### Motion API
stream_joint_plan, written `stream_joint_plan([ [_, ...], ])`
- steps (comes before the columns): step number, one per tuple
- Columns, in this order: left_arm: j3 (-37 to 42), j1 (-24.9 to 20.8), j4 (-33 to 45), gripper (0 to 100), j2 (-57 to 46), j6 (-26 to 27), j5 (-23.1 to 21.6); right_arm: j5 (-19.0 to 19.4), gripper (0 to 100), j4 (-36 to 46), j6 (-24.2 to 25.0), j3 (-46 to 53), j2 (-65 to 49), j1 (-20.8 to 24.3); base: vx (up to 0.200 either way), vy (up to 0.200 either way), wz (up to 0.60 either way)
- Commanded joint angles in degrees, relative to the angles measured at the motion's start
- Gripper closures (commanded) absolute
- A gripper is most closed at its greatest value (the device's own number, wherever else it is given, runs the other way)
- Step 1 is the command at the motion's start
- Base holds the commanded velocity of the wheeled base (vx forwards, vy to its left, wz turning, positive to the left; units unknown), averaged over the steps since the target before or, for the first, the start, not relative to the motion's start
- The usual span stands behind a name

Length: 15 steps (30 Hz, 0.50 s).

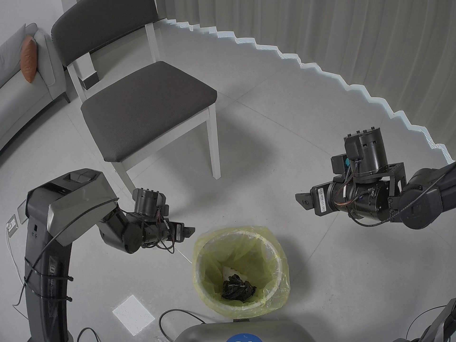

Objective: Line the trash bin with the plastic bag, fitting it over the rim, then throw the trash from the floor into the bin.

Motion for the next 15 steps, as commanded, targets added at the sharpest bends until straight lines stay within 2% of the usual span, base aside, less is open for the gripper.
stream_joint_plan([
  [1, 10.80, -0.50, -7.19, 0, -5.99, 0.47, -0.42, 0.03, 0, -1.09, -0.14, 1.25, 0.10, 0.53, 0.000, 0.000, 0.00],
  [5, 16.78, -1.82, -10.09, 0, -7.39, 0.47, -1.03, -0.05, 0, -1.09, -0.14, 2.13, -0.43, 0.89, 0.000, 0.000, 0.00],
  [15, 22.67, -4.54, -14.66, 0, -5.90, 0.65, -0.86, -0.05, 0, -1.27, -0.14, 4.67, -1.31, 1.94, 0.000, 0.000, 0.00],
])
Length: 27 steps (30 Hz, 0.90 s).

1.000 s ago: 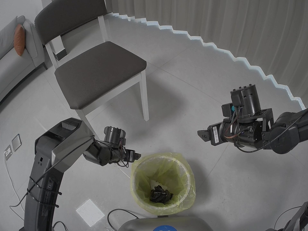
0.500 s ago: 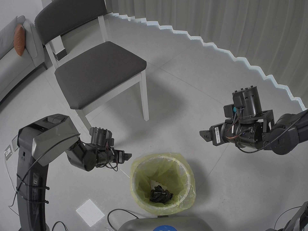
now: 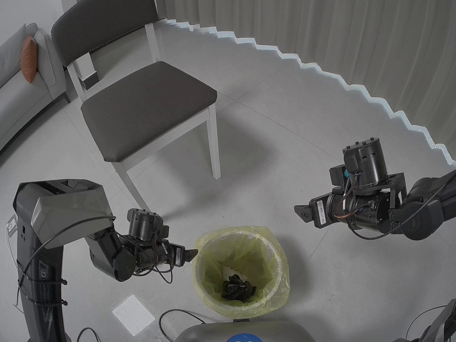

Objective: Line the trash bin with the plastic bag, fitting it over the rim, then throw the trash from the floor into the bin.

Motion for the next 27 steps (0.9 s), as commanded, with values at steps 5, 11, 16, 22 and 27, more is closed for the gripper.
stream_joint_plan([
  [5, 1.62, -1.88, -0.31, 0, 1.67, 0.44, 0.71, -0.02, 0, -0.41, 0.01, 1.67, -1.22, 0.37, 0.000, 0.000, 0.00],
  [11, -0.66, -1.09, -0.13, 0, 5.27, 3.08, 3.08, -0.02, 0, -0.32, 0.01, 2.20, -1.39, 0.37, 0.000, 0.000, 0.00],
  [16, -3.48, -0.56, 0.39, 0, 6.85, 3.87, 3.61, -0.02, 0, -0.32, -0.07, 2.11, -1.22, 0.19, 0.000, 0.000, 0.00],
  [22, -8.57, -0.56, 1.27, 0, 8.35, 3.87, 3.61, 0.07, 0, -0.50, -0.60, 1.67, -0.69, 0.02, 0.000, 0.000, 0.00],
  [27, -12.62, -0.56, 3.12, 0, 8.87, 3.69, 3.52, 0.16, 0, -0.59, -0.69, 1.50, -0.60, -0.60, 0.000, 0.000, 0.00],
])
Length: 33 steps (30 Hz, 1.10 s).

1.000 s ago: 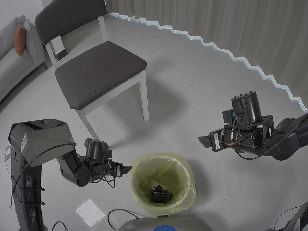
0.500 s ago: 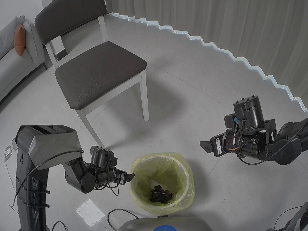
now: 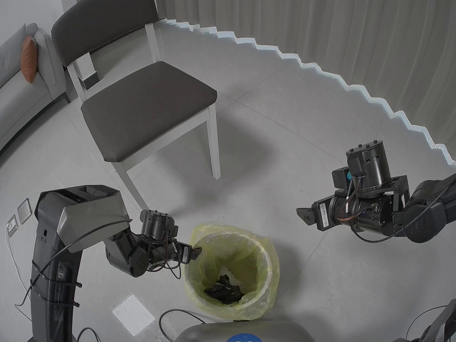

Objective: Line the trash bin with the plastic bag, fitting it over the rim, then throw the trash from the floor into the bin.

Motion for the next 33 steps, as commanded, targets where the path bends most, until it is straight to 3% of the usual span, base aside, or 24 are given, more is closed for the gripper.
stream_joint_plan([
  [1, -4.23, 0.03, 1.47, 0, 1.47, -0.26, -0.06, 0.10, 0, -0.15, -0.07, -0.16, 0.45, -0.56, 0.000, 0.000, 0.00],
  [9, -10.47, -0.05, 3.85, 0, 1.82, -0.96, -0.06, 0.54, 0, -1.20, -0.59, -0.34, 1.06, -1.00, 0.000, 0.000, 0.00],
  [33, -9.15, 1.00, 4.37, 0, -2.92, -1.58, -0.24, 0.45, 0, -1.29, -0.86, -0.16, 0.71, -1.00, 0.000, 0.000, 0.00],
])
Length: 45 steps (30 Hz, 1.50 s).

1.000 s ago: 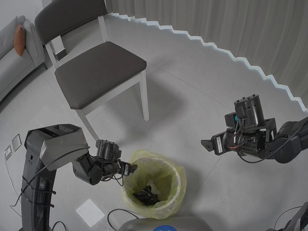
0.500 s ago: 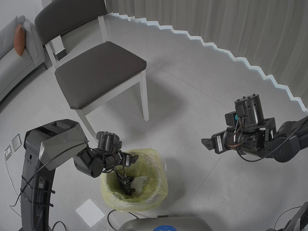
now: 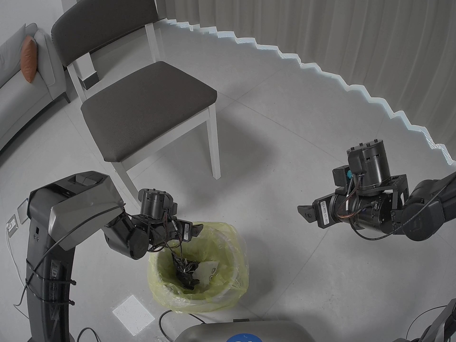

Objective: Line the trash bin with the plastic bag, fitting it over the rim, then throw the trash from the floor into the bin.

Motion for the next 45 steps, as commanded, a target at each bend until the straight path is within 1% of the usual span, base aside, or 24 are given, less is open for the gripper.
stream_joint_plan([
  [1, -1.25, 0.08, 0.12, 0, -0.10, -0.04, -0.02, -0.01, 0, -0.03, 0.02, 0.00, 0.05, -0.06, 0.000, 0.000, 0.00],
  [7, -3.71, 0.25, 2.93, 0, 0.87, -0.04, -0.20, -0.01, 0, -0.03, 0.02, 0.26, -0.21, -0.14, 0.000, 0.000, 0.00],
  [16, -6.35, -0.19, 3.20, 0, 3.77, 0.13, -0.20, 0.07, 0, -0.03, 0.02, 0.09, 0.32, -0.49, 0.000, 0.000, 0.00],
  [23, -9.07, 0.17, 4.96, 0, 6.14, 0.13, -0.11, 0.07, 0, -0.03, 0.02, 0.17, 0.49, -0.76, 0.000, 0.000, 0.00],
  [28, -13.20, 0.43, 7.50, 0, 7.63, 0.13, -0.02, 0.51, 0, -0.12, 0.11, 0.26, 0.93, -0.93, 0.000, 0.000, 0.00],
  [33, -15.40, 0.43, 8.73, 0, 7.90, 0.05, -0.02, 0.78, 0, -0.12, 0.20, 0.26, 1.02, -1.37, 0.000, 0.000, 0.00],
  [37, -16.28, 1.13, 8.73, 0, 7.28, -0.04, -0.02, 0.86, 0, -0.47, 0.20, 0.44, 1.02, -1.64, 0.000, 0.000, 0.00],
  [40, -16.01, 1.75, 9.00, 0, 5.00, -0.04, -0.28, 0.86, 0, -0.82, 0.20, 0.53, 1.02, -1.90, 0.000, 0.000, 0.00],
  [44, -15.66, 2.27, 10.93, 0, 0.43, -0.13, -0.28, 0.86, 0, -0.91, 0.55, 0.44, 0.84, -2.25, 0.000, 0.000, 0.00],
  [45, -14.70, 2.19, 11.37, 0, -2.12, -0.66, -0.28, 0.86, 0, -0.91, 0.72, 0.44, 0.40, -2.34, 0.000, 0.000, 0.00],
])
